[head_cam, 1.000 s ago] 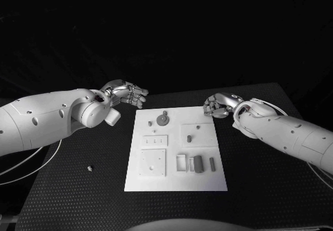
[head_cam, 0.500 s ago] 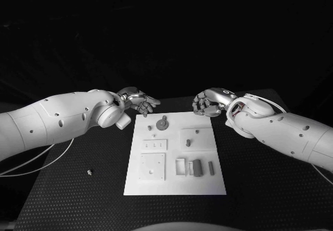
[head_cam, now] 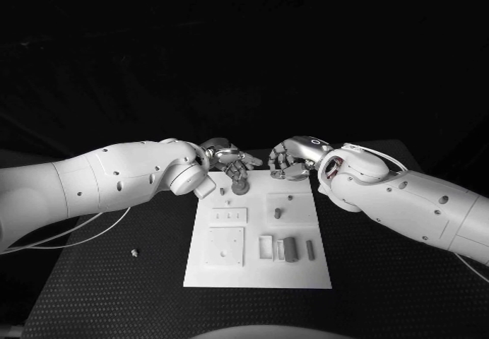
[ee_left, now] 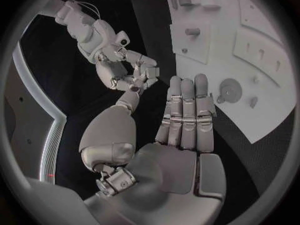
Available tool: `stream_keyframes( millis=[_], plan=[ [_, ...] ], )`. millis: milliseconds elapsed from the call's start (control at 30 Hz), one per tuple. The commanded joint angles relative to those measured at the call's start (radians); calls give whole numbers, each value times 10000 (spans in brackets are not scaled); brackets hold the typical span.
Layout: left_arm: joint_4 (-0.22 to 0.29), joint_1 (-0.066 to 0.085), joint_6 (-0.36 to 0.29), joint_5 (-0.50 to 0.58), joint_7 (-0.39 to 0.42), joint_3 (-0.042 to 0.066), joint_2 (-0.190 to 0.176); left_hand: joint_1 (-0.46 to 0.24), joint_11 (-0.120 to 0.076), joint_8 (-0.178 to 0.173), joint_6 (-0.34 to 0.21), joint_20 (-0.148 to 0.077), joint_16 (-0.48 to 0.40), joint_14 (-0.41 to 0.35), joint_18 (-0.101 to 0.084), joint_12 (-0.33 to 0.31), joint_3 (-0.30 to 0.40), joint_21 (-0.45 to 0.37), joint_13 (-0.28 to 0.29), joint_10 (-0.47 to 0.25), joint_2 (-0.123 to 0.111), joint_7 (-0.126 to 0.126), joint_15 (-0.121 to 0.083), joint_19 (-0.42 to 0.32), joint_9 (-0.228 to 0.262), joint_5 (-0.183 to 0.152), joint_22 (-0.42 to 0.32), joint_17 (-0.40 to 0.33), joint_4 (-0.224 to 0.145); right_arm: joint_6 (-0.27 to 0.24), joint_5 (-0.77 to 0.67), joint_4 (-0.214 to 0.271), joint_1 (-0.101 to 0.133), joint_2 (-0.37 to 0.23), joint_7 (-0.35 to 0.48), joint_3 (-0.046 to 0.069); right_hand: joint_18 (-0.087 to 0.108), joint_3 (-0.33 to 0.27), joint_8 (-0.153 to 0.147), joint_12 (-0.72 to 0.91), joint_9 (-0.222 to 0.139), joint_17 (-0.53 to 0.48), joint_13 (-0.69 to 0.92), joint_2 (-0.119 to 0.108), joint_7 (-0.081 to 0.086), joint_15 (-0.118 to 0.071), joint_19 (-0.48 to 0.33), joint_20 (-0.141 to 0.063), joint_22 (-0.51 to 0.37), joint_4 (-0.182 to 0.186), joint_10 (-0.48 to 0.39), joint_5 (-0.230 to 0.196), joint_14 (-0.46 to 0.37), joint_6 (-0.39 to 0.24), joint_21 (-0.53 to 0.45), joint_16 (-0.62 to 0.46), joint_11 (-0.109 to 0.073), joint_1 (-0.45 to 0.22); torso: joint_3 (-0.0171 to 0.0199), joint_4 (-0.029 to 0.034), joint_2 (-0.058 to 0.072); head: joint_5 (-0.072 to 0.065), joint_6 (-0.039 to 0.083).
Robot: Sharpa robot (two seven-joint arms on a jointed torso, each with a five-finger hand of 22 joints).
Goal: Assemble the parts on the task board
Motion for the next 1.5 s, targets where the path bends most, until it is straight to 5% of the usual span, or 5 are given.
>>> stream_keyframes(
  millis=[33, 567, 1500],
  plan=[
    [206, 10, -43, 21, -166, -39, 9, -354, -8, -74, 72, -58, 96, -48, 200, 38, -183, -6, 28, -72, -30, 22, -55, 20, -11, 29, 17, -33, 20, 267, -245, 140, -5, 44, -512, -6, 155, -32, 54, 69, 11, 6, 6, 7, 263, -23, 59, -38, 168, -44, 78, -4, 35, 357, 51, 52, -12, -76, -15, -18, -39, 66, -40],
    [447, 10, 261, -108, -426, -69, -2, -799, 1, -174, 93, -68, 227, -144, 223, -29, -419, -89, 75, -135, 57, 20, -64, 6, -10, 31, 41, -155, -159, 190, -258, 308, -30, 240, -586, -6, 155, -40, 52, 76, 44, 3, 2, -6, 247, -41, 90, -57, 162, -51, 110, -2, 73, 387, 59, 54, -29, -137, 14, -41, 10, 45, 1],
    [491, 10, 35, 257, -420, -67, 25, -294, -188, -36, 699, -202, 689, 174, 235, -89, -167, 25, 127, 393, 586, -222, -253, 391, 143, 30, 228, -319, -225, 340, -371, 271, -58, 432, -686, -11, 155, -31, 51, 87, 87, -1, -3, 6, 225, -62, 126, -80, 155, -41, 159, 0, 113, 434, 66, 56, -51, -209, 21, -22, 46, 29, -12]
  ],
)
